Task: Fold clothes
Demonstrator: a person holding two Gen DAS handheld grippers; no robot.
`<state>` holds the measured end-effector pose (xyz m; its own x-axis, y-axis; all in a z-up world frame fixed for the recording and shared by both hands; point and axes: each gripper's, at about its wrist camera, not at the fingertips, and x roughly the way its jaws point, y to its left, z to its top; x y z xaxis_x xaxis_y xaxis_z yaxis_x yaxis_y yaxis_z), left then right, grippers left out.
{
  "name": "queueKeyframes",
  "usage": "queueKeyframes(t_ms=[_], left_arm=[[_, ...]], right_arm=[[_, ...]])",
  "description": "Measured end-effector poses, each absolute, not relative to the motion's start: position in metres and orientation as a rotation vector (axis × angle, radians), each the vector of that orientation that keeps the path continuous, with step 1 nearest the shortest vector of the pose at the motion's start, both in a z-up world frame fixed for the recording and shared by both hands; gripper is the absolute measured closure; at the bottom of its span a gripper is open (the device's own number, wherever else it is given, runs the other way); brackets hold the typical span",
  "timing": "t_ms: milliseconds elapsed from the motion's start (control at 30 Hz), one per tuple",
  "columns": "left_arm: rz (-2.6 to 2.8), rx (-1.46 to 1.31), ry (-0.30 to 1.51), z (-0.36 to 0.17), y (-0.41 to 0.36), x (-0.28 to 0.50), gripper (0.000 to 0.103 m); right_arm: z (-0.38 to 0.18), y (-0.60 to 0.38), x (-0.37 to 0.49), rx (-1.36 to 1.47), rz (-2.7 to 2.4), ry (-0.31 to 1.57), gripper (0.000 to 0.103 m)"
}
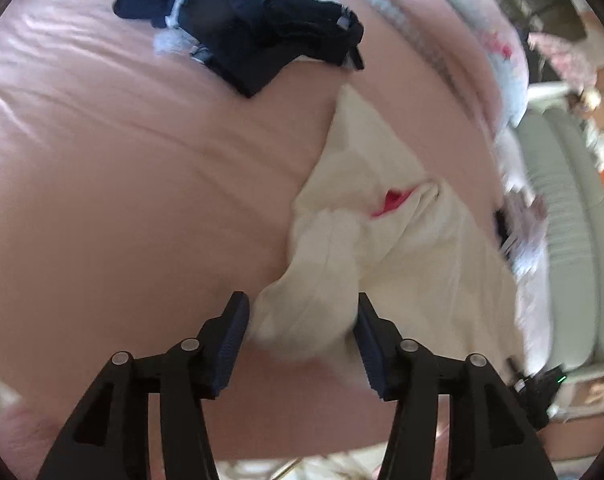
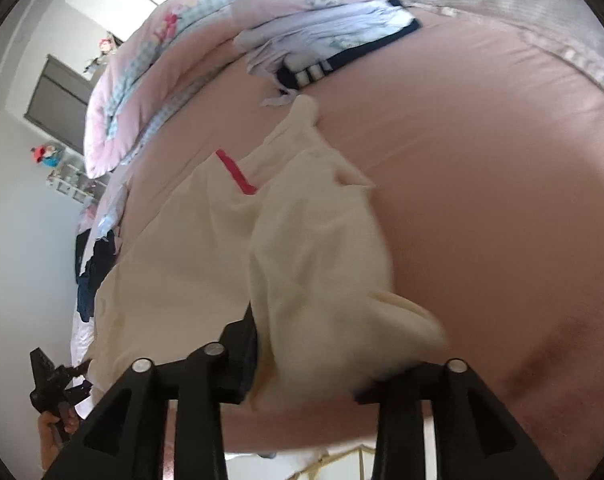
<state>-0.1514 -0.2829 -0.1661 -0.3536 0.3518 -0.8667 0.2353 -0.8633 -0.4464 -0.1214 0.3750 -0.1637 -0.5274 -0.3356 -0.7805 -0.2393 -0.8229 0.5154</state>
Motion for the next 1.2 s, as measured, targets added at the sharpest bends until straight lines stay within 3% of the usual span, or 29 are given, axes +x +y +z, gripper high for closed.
queueKeyframes(t_ms=[133, 233, 333, 467, 533, 600, 700, 833, 900, 967, 1033, 1200], left_arm=[[2.645, -1.707, -0.623, -0.131, -0.291, -0.135, 0.054], [2.843, -1.418, -0.343, -0.105, -0.266, -0.129, 0.054], [2.682, -1.268, -0.196, -0.113, -0.215, -0.145, 0.053], [2.407, -1.365, -0.129, -0.157, -0.161, -0.176, 0.053], [2.344, -1.428, -0.135, -0.175, -0.158, -0.187, 0.053], [2.325, -1.439, -0.204, -0.184, -0.173, -0.193, 0.060], [2.489, -1.484, -0.141, -0.180, -0.199, -0.196, 0.074], [2.734, -1.536, -0.021, -0.172, -0.235, -0.199, 0.070], [2.827, -1.488, -0.011, -0.164, -0.242, -0.198, 0.070], [2.825, -1.255, -0.070, -0.148, -0.230, -0.186, 0.070], [2.694, -1.102, -0.163, -0.142, -0.202, -0.189, 0.070], [2.350, -1.203, -0.036, -0.173, -0.135, -0.230, 0.070]], right_arm=[[-0.142, 0.372, -0.099, 1.600, -2.648, -0.869, 0.066], [-0.121, 0.350, -0.081, 1.593, -2.924, -0.673, 0.065], [-0.109, 0.321, -0.081, 1.517, -3.066, -0.438, 0.065], [-0.088, 0.270, -0.102, 1.324, -3.036, -0.217, 0.065], [-0.087, 0.248, -0.115, 1.239, -2.935, -0.148, 0.049], [-0.103, 0.231, -0.131, 1.249, -2.779, -0.098, 0.049], [-0.148, 0.225, -0.148, 1.400, -2.719, 0.153, 0.056], [-0.170, 0.236, -0.151, 1.469, -2.748, 0.493, 0.056], [-0.166, 0.261, -0.154, 1.538, -2.820, 0.533, 0.056], [-0.160, 0.283, -0.157, 1.602, -2.870, 0.487, 0.056], [-0.143, 0.292, -0.160, 1.565, -2.902, 0.306, 0.056], [-0.130, 0.209, -0.187, 1.355, -2.691, 0.399, 0.054]])
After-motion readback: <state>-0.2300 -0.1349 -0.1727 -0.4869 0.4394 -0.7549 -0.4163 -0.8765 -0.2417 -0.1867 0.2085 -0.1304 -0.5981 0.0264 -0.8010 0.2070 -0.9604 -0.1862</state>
